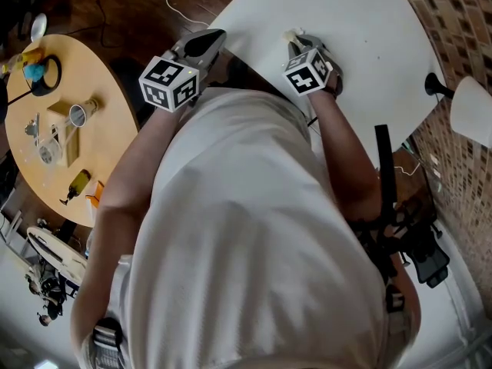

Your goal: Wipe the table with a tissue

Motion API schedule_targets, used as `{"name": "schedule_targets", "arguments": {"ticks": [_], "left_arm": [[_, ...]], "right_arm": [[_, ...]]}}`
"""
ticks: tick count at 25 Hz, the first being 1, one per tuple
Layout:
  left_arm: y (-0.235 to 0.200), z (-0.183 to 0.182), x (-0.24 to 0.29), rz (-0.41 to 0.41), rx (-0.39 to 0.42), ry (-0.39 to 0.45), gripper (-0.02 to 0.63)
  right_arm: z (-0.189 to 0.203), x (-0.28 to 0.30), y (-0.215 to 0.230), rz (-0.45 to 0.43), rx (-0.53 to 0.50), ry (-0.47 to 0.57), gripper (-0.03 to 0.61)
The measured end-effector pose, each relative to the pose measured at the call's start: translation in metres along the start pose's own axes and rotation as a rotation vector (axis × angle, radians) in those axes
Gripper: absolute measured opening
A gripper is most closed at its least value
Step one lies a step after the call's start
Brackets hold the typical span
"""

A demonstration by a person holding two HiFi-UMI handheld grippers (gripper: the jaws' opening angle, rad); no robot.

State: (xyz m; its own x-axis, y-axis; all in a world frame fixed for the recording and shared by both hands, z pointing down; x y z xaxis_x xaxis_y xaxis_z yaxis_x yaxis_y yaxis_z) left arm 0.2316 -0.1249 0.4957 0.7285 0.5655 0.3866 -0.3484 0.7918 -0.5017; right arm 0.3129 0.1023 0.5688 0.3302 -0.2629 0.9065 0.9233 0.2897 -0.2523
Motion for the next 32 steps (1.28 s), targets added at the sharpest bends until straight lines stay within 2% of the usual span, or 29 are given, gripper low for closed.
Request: {"name": "schedule_targets", "arguments": {"ticks": [9,14,17,22,26,32], "left_arm": [[-0.003,-0.009,-0.003,0.001,0.013,-0.001,0.005],[-0.007,-0.008,-0.003,0.021,-0.003,-0.003,0.005],[-0.010,-0.007,0.001,0.055,-0.013,-0.007,0.005],[0.008,-0.009,0.049,0.226,0.018,-0.068,0.005],[0.018,-0.016,0.063,0.269,0.055,-0.084,0.006],[0.066,-0.008,0.118,0.439,0.132,-0.241,0.006]], "right_arm": [[-0.063,0.014,-0.033,-0.116,-0.186,0.074,0.072],[-0.065,0.012,-0.048,-0.219,-0.245,0.091,0.074],[-0.045,0.006,-0.047,-0.227,-0.193,0.061,0.074],[0.020,-0.015,-0.033,-0.122,-0.030,-0.056,0.074],[0.038,-0.023,-0.017,-0.069,0.002,-0.084,0.075],[0.101,-0.070,0.000,0.059,0.230,-0.113,0.077]]}}
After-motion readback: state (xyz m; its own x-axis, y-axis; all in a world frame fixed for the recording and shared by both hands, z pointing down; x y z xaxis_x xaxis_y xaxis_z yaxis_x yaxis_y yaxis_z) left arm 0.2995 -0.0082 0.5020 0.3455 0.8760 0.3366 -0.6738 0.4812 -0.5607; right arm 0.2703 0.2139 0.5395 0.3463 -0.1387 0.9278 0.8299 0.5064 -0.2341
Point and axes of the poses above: the fingertips, and each gripper's own axes: x forward along the fingers, y to its right, z out of its underside, the point moved 8 cm from there along -x, backward along the fingers, and after that the axes turned 5 degrees about -x, right-handed, at the moved point
